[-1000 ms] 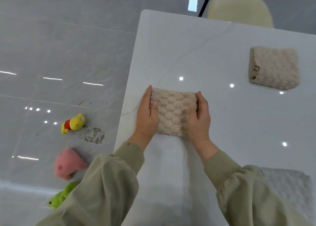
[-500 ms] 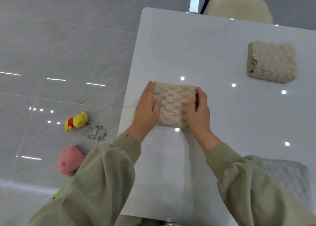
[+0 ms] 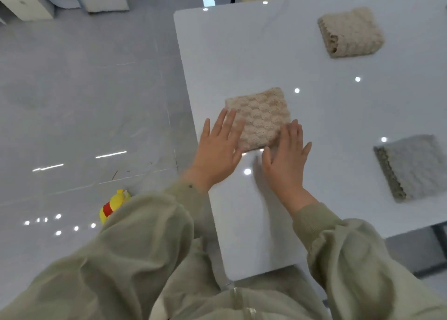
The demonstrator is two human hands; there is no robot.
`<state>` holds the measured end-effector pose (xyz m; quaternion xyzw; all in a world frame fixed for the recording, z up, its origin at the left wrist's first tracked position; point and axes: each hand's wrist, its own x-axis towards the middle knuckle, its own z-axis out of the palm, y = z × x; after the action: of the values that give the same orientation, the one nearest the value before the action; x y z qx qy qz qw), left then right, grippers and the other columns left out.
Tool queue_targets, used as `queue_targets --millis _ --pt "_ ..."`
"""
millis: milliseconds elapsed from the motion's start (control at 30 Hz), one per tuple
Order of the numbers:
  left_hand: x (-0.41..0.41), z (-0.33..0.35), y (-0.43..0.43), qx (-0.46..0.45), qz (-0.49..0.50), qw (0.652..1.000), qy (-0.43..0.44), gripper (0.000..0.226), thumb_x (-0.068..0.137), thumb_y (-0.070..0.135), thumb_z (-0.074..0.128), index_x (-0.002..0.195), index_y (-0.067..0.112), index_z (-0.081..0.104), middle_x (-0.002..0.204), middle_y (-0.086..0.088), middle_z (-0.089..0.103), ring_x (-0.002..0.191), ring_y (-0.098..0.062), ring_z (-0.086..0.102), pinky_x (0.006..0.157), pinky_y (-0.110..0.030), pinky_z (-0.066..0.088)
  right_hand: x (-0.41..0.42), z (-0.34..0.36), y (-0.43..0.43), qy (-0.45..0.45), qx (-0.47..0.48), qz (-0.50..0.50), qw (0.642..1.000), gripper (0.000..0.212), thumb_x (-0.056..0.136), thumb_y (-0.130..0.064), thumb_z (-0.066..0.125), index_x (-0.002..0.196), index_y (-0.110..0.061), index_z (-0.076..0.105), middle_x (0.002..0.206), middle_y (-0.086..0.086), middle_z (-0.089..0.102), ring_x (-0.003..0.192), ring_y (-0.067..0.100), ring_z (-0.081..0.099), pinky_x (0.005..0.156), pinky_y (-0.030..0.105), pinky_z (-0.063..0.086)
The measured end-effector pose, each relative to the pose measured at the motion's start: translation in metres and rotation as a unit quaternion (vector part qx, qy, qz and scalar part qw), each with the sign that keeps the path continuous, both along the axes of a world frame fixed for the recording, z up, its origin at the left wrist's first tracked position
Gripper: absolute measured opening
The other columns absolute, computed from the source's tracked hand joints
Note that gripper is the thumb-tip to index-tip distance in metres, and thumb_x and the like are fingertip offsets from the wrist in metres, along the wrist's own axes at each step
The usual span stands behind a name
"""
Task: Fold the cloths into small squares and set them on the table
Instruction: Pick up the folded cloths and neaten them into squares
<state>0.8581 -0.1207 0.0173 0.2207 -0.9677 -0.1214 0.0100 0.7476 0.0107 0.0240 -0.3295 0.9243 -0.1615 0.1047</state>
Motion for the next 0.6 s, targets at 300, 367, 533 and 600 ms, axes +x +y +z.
queue_targets --millis 300,367,533,600 --pt "0.044 0.011 -0.005 -0.018 -0.143 0.989 -0.035 0.061 0.096 0.037 0.033 0.151 0.016 0.014 0.159 -0.011 0.003 0.146 -0.029 -0.003 0.114 -0.048 -0.006 0.087 0.003 0.015 -0.015 0.052 -0.141 0.989 0.061 0.096 -0.033 0.035 0.148 -0.008 0.015 0.158 0.011 0.001 0.146 0.024 -0.003 0.114 0.053 -0.002" --pt "0.041 0.008 -0.004 -0.02 -0.161 0.986 -0.03 0.062 0.094 0.037 0.03 0.15 0.016 0.016 0.158 -0.013 0.007 0.146 -0.03 0.001 0.113 -0.049 -0.004 0.09 0.003 0.019 -0.019 0.047 -0.169 0.984 0.061 0.096 -0.033 0.036 0.148 -0.008 0.015 0.158 0.011 0.0 0.146 0.024 -0.004 0.114 0.053 -0.003" --pt "0.013 0.001 0.001 0.011 -0.202 0.979 0.014 0.06 0.091 0.033 0.035 0.147 0.014 0.025 0.156 -0.015 0.016 0.145 -0.032 0.01 0.113 -0.054 0.007 0.083 -0.003 0.023 -0.035 0.038 -0.233 0.971 0.06 0.096 -0.032 0.036 0.148 -0.01 0.016 0.158 0.011 -0.002 0.146 0.024 -0.005 0.114 0.053 -0.003" --pt "-0.001 0.0 -0.001 0.025 -0.215 0.976 0.018 0.06 0.091 0.035 0.033 0.147 0.014 0.026 0.156 -0.014 0.017 0.144 -0.031 0.01 0.113 -0.053 0.006 0.076 -0.005 0.024 -0.046 0.027 -0.254 0.966 0.06 0.096 -0.032 0.037 0.148 -0.01 0.016 0.158 0.011 -0.002 0.146 0.024 -0.005 0.114 0.052 -0.004"
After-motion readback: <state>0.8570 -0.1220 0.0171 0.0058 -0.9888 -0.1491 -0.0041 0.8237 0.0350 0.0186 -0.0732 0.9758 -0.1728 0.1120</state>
